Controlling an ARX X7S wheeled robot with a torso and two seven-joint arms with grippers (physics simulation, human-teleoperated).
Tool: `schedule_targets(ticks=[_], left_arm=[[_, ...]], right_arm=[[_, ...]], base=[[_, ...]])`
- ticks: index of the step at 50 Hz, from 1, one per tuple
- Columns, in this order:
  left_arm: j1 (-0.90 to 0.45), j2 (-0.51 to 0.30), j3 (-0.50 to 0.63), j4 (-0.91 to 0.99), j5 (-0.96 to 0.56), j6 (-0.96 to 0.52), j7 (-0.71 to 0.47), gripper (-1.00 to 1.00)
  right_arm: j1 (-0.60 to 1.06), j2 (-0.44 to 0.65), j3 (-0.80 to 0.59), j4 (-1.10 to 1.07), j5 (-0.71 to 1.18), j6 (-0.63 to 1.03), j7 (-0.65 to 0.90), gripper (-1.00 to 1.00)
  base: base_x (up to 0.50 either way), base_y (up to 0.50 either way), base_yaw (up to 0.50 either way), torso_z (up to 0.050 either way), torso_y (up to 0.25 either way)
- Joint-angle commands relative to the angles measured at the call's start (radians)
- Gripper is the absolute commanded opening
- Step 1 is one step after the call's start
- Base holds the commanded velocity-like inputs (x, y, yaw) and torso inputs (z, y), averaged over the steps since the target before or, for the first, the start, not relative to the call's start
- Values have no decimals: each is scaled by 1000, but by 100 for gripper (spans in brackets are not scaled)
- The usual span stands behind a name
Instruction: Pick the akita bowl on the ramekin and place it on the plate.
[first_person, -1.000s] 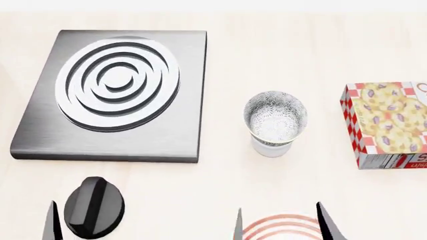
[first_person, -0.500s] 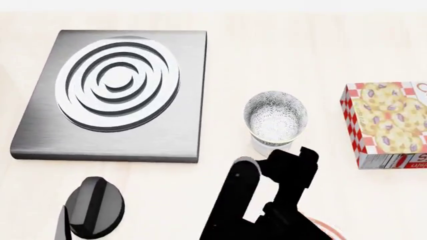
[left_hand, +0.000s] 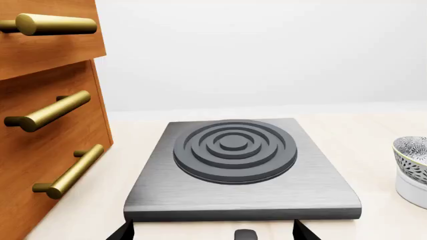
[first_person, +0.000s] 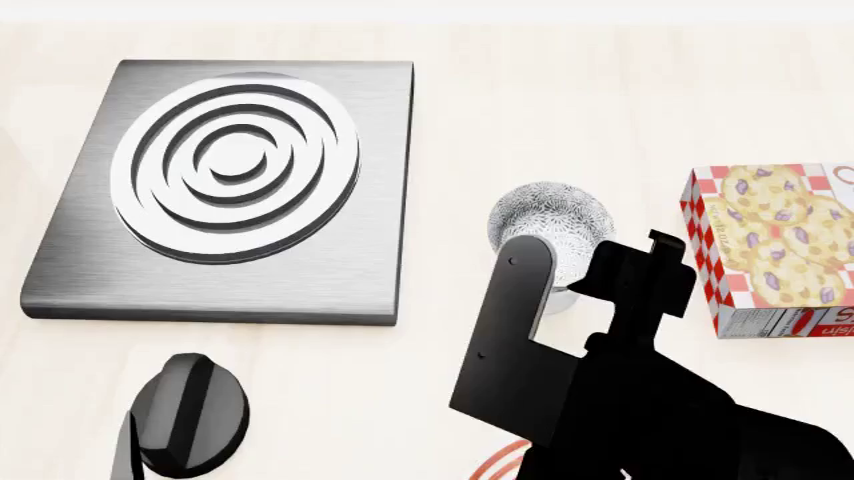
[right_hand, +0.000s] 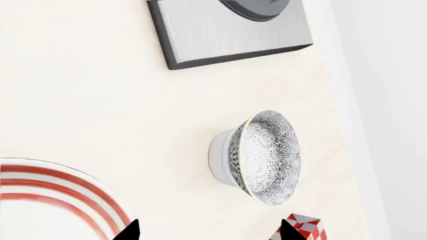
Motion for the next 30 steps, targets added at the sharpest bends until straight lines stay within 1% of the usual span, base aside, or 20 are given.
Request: schedule_targets(ticks=[1,10,11,17,25,30], left_arm=[[-2,-7,9,-5,-3,2,-9,100],[-8,-12,11,-16,-12,2,-13,100],[-8,-12,11,-15,-12,2,-14,100],[-11,-15,11,-20,-18,4,-18,100],[-12,-19,14,-21,-22,5,-23,100],[-14,-21,14,-26,-25,7,-26,100]], right_arm=[[64,20,-22,49,-25,4,-30,100],[87,18,-42,145,0,-48,-1,100],[109,12,-48,193,6,-61,8,100],[146,11,-61,269,11,-96,32,100],[169,26,-79,336,35,-142,26,100],[197,21,-80,370,33,-163,56,100]], base=[[0,0,0,0,0],[0,0,0,0,0],[0,0,0,0,0],[0,0,0,0,0],[0,0,0,0,0],[0,0,0,0,0]])
